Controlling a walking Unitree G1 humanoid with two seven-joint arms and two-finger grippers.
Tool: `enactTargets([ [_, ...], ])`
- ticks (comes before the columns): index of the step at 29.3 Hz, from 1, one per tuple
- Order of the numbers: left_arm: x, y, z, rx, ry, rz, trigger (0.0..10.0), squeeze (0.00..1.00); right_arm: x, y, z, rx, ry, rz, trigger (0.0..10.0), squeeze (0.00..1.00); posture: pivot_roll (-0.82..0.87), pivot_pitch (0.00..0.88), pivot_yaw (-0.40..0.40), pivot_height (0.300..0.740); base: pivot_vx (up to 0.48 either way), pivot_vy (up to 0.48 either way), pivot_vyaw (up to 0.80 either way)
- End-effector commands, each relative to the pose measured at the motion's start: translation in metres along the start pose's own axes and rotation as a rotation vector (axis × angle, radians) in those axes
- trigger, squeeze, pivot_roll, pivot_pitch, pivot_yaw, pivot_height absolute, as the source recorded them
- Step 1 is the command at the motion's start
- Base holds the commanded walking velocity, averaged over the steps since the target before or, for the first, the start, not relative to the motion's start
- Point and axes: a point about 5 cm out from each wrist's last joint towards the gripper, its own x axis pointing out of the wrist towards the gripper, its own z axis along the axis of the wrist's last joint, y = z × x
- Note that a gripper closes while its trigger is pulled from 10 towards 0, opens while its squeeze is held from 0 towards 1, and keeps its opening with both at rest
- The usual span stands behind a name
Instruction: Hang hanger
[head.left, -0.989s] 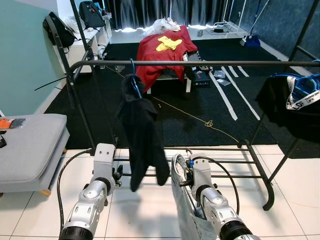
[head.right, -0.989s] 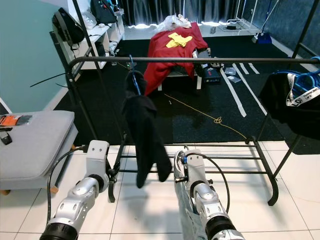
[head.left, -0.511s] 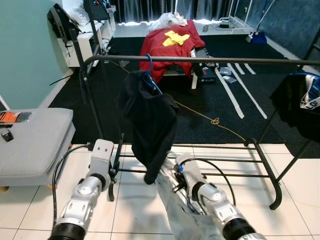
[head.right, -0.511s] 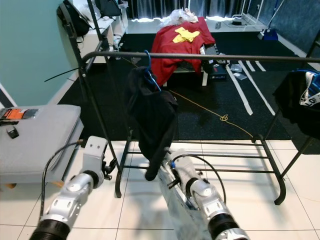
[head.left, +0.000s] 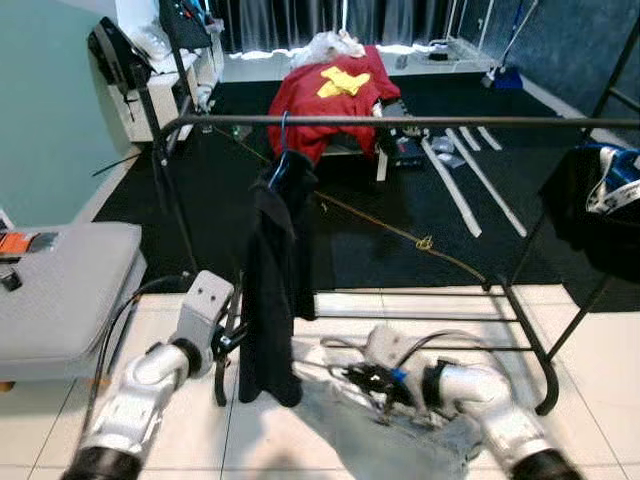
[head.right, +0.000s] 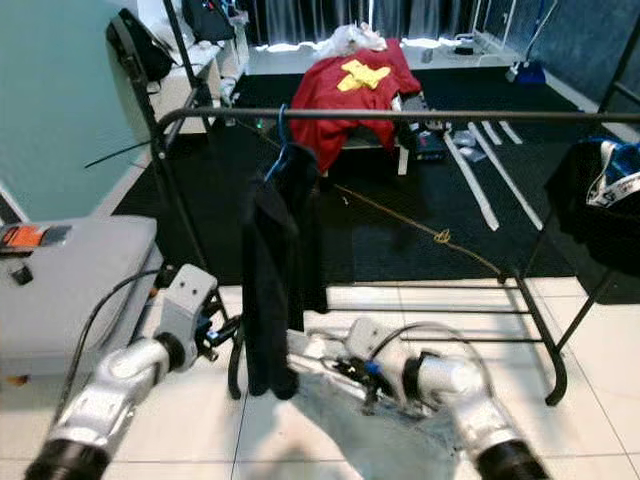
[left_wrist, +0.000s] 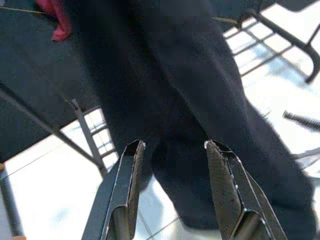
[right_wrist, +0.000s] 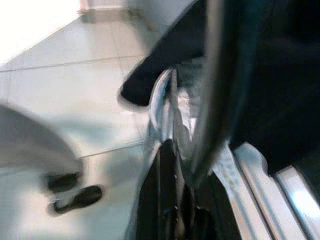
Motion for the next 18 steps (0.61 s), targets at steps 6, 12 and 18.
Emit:
enactTargets([
  [6, -0.015, 0.007, -0.016, -0.016, 0.062, -0.036, 10.0, 0.00, -0.002, 0.022, 0.000, 0.060, 0.043, 0.212, 10.0, 0.00, 0.00, 0.037, 0.035, 0.740, 0.000, 0.000, 0.00],
  [12, -0.019, 0.009, -0.008, -0.041, 0.025, -0.060, 10.0, 0.00, 0.004, 0.014, 0.006, 0.070, -0.019, 0.150, 10.0, 0.00, 0.01, 0.044, 0.037, 0.740, 0.000, 0.000, 0.00],
  [18, -0.028, 0.010, -0.003, -0.047, -0.018, -0.123, 10.0, 1.00, 0.000, 0.000, 0.032, 0.097, -0.133, 0.101, 10.0, 0.00, 0.01, 0.045, 0.035, 0.740, 0.000, 0.000, 0.00],
])
